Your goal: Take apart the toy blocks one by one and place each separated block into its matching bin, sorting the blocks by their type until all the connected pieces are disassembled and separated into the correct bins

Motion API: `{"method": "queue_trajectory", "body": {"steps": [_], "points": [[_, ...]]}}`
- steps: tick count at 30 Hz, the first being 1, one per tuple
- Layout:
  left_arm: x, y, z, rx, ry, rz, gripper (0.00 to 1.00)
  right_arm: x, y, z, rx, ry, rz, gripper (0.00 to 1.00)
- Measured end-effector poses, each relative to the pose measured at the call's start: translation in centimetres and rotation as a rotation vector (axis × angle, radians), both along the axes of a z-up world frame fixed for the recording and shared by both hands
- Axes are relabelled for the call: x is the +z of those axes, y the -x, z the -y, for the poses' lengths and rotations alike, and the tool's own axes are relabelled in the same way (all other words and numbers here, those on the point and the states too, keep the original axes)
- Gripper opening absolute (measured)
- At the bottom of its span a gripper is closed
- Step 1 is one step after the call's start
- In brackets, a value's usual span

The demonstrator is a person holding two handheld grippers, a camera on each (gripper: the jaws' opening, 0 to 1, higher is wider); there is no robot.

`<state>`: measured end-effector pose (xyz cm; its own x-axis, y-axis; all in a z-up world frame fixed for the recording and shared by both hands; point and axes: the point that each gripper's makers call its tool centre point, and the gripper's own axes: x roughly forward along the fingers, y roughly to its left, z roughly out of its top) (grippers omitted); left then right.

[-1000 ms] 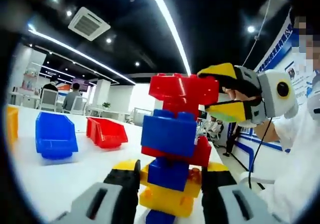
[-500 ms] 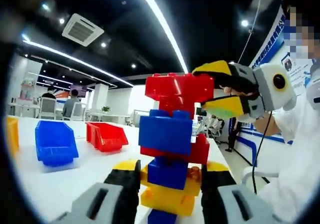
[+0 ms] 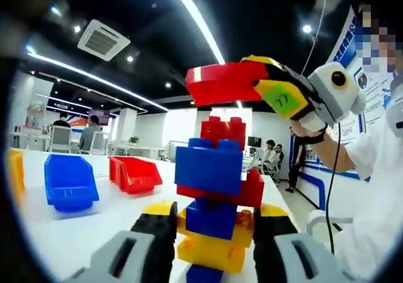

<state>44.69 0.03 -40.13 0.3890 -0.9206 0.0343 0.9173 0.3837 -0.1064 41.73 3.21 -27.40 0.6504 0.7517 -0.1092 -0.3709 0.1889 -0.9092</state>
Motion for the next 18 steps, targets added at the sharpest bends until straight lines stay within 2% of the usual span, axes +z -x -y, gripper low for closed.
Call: {"method": "queue_trajectory", "body": {"steps": [3,5,9,14,18], "points": [[0.0,0.0,-0.1,0.000,0.000,0.001,0.49,1.2,-1.0,0.8,-0.024,-0.037,0.001,0.17],[0.0,-0.1,-0.1,-0.001,-0.002,0.001,0.49,1.7,-2.0,1.7,-0.044,-0.091,-0.039,0.17],[0.0,-0.1,-0.3,-0.002,-0.008,0.002,0.49,2.2,-4.8,4.0,-0.089,-0.243,-0.168,0.17],[-0.1,-0.2,-0.7,0.001,-0.009,0.005,0.49,1.2,-10.0,8.3,-0.199,-0.446,-0.368,0.17],[-0.1,-0.3,-1.2,0.005,-0.003,0.004,0.49,0.3,-13.5,11.0,-0.266,-0.552,-0.453,0.17]]}}
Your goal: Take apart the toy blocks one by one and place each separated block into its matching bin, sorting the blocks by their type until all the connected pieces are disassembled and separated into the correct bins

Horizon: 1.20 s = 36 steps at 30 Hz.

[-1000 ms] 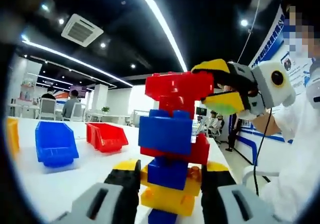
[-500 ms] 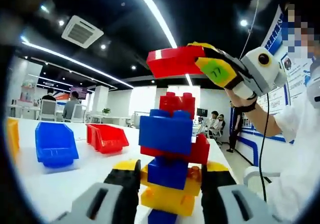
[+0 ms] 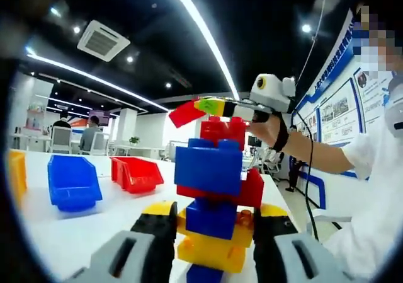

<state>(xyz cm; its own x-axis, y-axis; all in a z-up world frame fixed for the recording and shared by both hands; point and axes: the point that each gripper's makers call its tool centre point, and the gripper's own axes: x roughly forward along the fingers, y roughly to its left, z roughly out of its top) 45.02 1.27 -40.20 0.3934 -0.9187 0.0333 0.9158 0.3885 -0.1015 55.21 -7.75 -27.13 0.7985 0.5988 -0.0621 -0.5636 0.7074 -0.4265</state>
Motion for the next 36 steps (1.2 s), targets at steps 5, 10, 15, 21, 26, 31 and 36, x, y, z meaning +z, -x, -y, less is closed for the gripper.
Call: {"method": "queue_trajectory", "body": {"steps": [5,10,15,21,26,31,36], "points": [[0.1,0.2,-0.2,0.007,0.006,0.003,0.49,-1.7,-3.4,1.8,-0.047,-0.133,-0.127,0.17],[0.1,0.2,-0.4,0.008,0.007,0.010,0.49,-3.0,-6.8,2.6,-0.107,-0.246,-0.224,0.18],[0.2,0.2,-0.4,0.007,0.006,0.015,0.49,-4.3,-10.5,3.1,-0.169,-0.291,-0.293,0.18],[0.2,0.1,-0.5,0.006,0.005,0.020,0.49,-5.8,-14.4,3.5,-0.246,-0.349,-0.420,0.18],[0.2,0.1,-0.5,0.006,0.003,0.023,0.49,-8.1,-16.9,3.6,-0.316,-0.304,-0.513,0.18],[0.2,0.4,-0.4,0.005,0.000,0.028,0.49,-9.5,-17.6,3.0,-0.334,-0.278,-0.542,0.18],[0.3,0.7,-0.2,0.005,-0.001,0.031,0.49,-11.4,-17.9,2.6,-0.353,-0.252,-0.598,0.18]]}}
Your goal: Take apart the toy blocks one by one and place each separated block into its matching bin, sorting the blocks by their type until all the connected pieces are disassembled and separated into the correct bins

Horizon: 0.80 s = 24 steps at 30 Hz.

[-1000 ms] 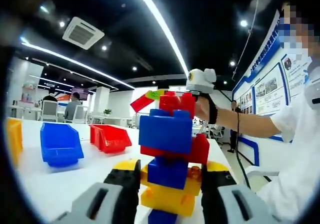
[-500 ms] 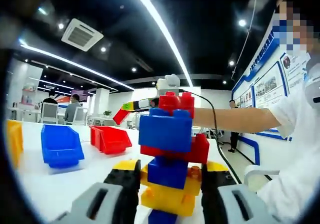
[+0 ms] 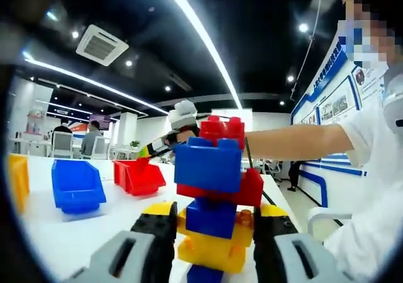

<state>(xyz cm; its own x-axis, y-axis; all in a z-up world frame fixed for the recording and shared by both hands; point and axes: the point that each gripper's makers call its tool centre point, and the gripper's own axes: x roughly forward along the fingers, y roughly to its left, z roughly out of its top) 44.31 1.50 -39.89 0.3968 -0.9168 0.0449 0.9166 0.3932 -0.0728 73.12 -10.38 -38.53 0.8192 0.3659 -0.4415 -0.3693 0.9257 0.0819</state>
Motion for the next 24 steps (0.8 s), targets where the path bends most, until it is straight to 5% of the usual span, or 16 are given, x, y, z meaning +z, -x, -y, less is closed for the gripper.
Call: {"method": "queue_trajectory", "body": {"steps": [5,9,12,24], "points": [[0.1,0.4,0.3,-0.001,-0.002,0.003,0.49,-0.7,-0.5,0.4,-0.019,-0.006,-0.007,0.18],[0.1,0.5,0.3,-0.001,0.000,-0.001,0.49,-0.3,-0.4,0.5,0.023,0.049,0.051,0.22],[0.1,0.6,0.5,-0.001,0.000,0.000,0.49,0.4,-0.1,0.2,0.045,0.008,0.073,0.49],[0.1,0.4,0.6,-0.002,0.000,0.001,0.49,3.1,2.2,0.0,0.126,0.008,0.150,0.50]]}}
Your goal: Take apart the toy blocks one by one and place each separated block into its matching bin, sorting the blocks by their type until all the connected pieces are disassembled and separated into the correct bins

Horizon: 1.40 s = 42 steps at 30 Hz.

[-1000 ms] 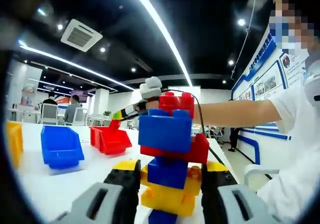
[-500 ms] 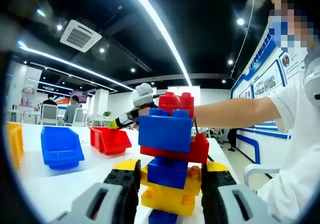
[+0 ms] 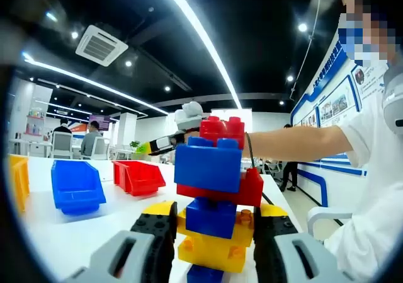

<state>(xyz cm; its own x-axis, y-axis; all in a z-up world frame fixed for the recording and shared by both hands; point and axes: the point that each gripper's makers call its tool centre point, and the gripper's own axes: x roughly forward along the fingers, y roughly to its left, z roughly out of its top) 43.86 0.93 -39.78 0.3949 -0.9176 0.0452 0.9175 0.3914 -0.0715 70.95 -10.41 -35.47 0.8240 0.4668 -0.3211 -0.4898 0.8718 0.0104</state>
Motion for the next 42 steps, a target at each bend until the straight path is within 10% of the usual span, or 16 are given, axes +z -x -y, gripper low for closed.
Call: {"method": "queue_trajectory", "body": {"steps": [17,24,33,42], "points": [[0.1,1.3,1.4,-0.007,0.003,0.000,0.49,5.8,15.2,-2.0,0.315,0.182,0.301,0.50],[0.2,1.7,1.8,-0.010,0.003,0.003,0.49,5.2,21.8,-3.1,0.434,0.330,0.408,0.50],[0.0,1.1,1.3,-0.023,0.011,-0.009,0.49,4.1,27.2,-6.4,0.528,0.679,0.733,0.50],[-0.1,0.3,0.6,-0.024,0.011,-0.009,0.49,2.4,29.0,-9.6,0.600,0.905,0.865,0.44]]}}
